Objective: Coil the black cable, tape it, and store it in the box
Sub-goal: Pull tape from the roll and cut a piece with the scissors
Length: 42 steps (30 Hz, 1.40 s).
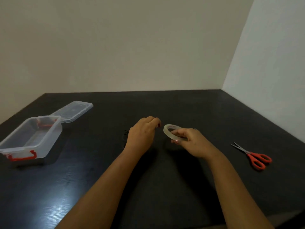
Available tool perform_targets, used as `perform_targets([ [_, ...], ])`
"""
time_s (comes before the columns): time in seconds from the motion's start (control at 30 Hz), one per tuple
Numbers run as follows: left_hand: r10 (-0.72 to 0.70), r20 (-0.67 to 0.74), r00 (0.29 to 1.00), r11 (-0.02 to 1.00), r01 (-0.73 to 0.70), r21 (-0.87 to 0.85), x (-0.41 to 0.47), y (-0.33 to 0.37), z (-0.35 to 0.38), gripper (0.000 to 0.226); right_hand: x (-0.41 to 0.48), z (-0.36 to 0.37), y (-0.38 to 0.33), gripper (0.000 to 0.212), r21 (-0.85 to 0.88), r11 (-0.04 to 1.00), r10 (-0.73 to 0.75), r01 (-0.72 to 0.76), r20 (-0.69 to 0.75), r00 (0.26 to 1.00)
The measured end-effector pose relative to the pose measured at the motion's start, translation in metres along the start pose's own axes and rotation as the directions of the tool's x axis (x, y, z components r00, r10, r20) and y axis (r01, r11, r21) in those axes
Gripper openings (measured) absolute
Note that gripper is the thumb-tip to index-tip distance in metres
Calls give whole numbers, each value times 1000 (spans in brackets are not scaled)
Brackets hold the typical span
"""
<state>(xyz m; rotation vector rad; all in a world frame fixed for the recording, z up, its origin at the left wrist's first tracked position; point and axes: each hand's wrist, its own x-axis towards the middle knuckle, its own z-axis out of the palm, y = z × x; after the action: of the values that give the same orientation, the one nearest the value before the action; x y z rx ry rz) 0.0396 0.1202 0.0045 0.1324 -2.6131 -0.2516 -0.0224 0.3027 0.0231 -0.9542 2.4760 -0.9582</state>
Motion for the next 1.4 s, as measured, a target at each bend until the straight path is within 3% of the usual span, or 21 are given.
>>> perform_targets([
  [0.2,-9,140,990,999,4,37,-10,45,4,22,-33,-8,25,32,-41,996,81,-85,-87,993],
  [0.33,-66,131,989,996,72,-44,-18,58,11,11,-54,-12,36,34,-112,990,78,-90,-108,991],
  [0.6,-160,83,984,976,170,-133,-42,56,11,16,-70,-1,46,35,-142,989,15,-36,-143,990],
  [0.8,-157,74,985,976,166,-142,-49,58,13,16,-76,4,50,33,-197,980,-38,0,-187,982],
  [0.93,-113,124,986,984,128,-122,-53,61,11,14,-84,-2,55,33,-136,990,-47,22,-184,982],
  [1.03,-74,208,975,988,100,-117,-55,62,8,26,-87,-21,65,39,-316,930,58,-186,-374,926],
  [1.1,-52,256,965,990,84,-113,-55,62,6,35,-91,-37,72,43,-413,792,203,-450,-517,832],
  [1.17,-52,268,962,990,86,-115,-56,61,5,39,-96,-45,79,41,-407,665,383,-626,-534,754],
  [1.23,-46,291,956,989,84,-121,-57,61,5,42,-98,-45,85,39,-384,631,460,-673,-513,724],
  [1.4,-38,290,956,988,79,-133,-59,58,5,50,-80,-44,79,38,-374,677,433,-634,-494,753],
])
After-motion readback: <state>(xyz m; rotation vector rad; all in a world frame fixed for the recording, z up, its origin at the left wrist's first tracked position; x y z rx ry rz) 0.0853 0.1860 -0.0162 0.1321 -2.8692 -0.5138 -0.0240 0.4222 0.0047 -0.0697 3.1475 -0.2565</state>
